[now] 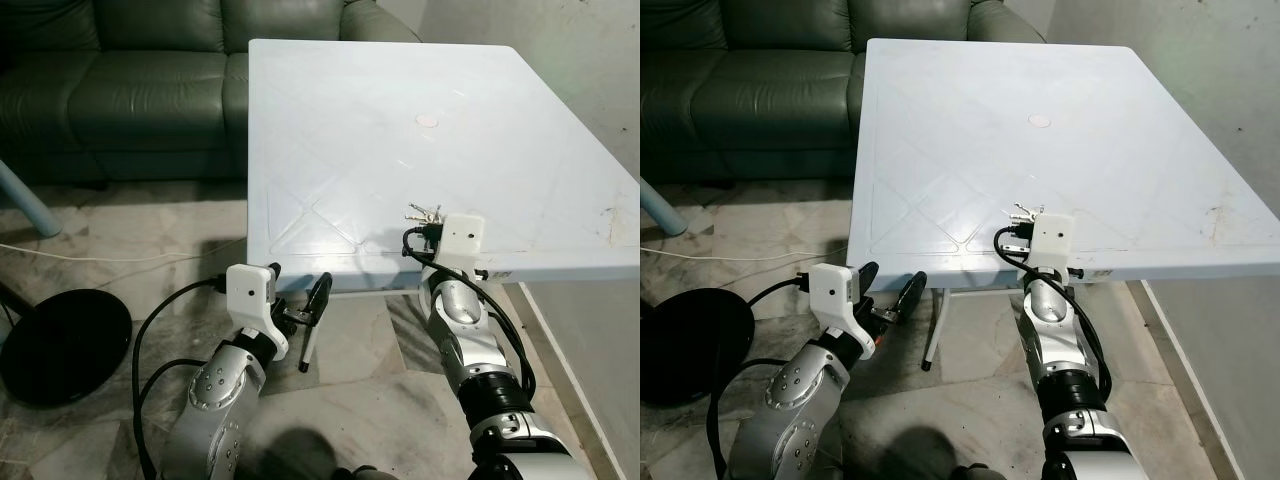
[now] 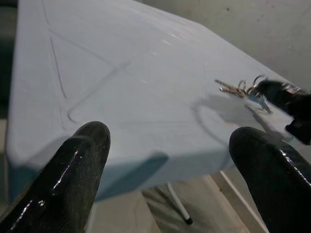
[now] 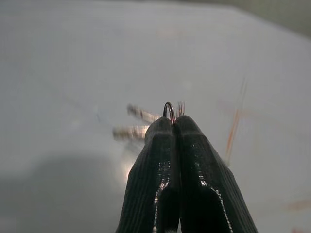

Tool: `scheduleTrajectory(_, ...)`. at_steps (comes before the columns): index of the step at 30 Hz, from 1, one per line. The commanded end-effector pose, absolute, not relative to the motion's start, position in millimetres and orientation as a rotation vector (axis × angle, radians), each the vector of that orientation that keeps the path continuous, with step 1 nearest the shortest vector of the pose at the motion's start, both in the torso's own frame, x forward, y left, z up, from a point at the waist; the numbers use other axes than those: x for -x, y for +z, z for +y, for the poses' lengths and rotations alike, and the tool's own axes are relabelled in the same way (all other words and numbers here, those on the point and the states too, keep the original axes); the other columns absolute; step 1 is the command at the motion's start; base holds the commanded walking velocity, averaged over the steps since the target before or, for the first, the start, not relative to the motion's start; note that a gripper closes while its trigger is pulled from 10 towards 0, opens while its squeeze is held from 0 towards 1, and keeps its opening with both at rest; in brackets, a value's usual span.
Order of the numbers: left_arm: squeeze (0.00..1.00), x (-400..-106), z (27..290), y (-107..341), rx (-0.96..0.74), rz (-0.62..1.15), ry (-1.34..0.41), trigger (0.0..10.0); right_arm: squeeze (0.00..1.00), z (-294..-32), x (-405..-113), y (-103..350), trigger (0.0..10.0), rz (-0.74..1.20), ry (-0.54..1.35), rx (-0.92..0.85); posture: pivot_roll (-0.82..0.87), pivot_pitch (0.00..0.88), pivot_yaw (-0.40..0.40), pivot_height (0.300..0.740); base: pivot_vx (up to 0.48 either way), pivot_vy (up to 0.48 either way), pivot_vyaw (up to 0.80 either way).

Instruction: Hang keys on a hook

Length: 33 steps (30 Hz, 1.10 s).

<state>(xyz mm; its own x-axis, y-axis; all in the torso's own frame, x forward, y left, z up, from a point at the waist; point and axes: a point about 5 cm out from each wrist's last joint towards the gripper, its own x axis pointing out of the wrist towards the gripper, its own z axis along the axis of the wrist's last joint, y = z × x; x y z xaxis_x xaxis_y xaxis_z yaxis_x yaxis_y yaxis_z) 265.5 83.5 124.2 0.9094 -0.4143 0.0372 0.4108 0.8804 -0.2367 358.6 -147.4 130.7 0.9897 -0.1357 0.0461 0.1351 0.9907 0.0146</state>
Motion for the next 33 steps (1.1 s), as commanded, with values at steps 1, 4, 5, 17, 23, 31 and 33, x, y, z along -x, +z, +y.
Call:
scheduleTrajectory(1, 0.0, -269, 80, 128, 0.267, -0.003, -0.433, 10.0, 0.0, -147, -359, 144, 0.0, -0.121, -0.127, 0.011, 0.06, 0.11, -0.099, 0.732, 0.0, 0.0, 0.0)
scheduleTrajectory(4, 0.0, -273, 81, 129, 0.265, -0.012, -0.431, 10.0, 0.0, -148, -358, 148, 0.0, -0.146, -0.127, 0.025, 0.06, 0.099, -0.096, 0.732, 0.0, 0.0, 0.0)
scheduleTrajectory(5, 0.0, -275, 82, 131, 0.267, -0.016, -0.428, 10.0, 0.0, -148, -358, 149, 0.0, -0.153, -0.127, 0.021, 0.05, 0.09, -0.094, 0.732, 0.0, 0.0, 0.0)
scheduleTrajectory(17, 0.0, -305, 101, 145, 0.335, -0.074, -0.339, 10.0, 0.0, -142, -345, 150, 10.0, -0.16, 0.004, -0.175, 0.05, 0.005, -0.089, 0.732, 0.0, 0.0, 0.0)
scheduleTrajectory(23, 0.0, -308, 108, 147, 0.356, -0.101, -0.31, 10.0, 0.0, -131, -321, 158, 10.0, -0.31, 0.228, -0.163, 0.05, 0.008, -0.091, 0.732, 0.0, 0.0, 0.0)
scheduleTrajectory(31, 0.0, -310, 119, 144, 0.359, -0.108, -0.253, 10.0, 0.0, -139, -317, 152, 10.0, -0.288, 0.186, -0.134, 0.05, 0.009, -0.089, 0.732, 0.0, 0.0, 0.0)
scheduleTrajectory(33, 0.0, -312, 122, 142, 0.352, -0.105, -0.245, 10.0, 0.0, -141, -315, 151, 10.0, -0.269, 0.198, -0.117, 0.05, 0.012, -0.088, 0.732, 0.0, 0.0, 0.0)
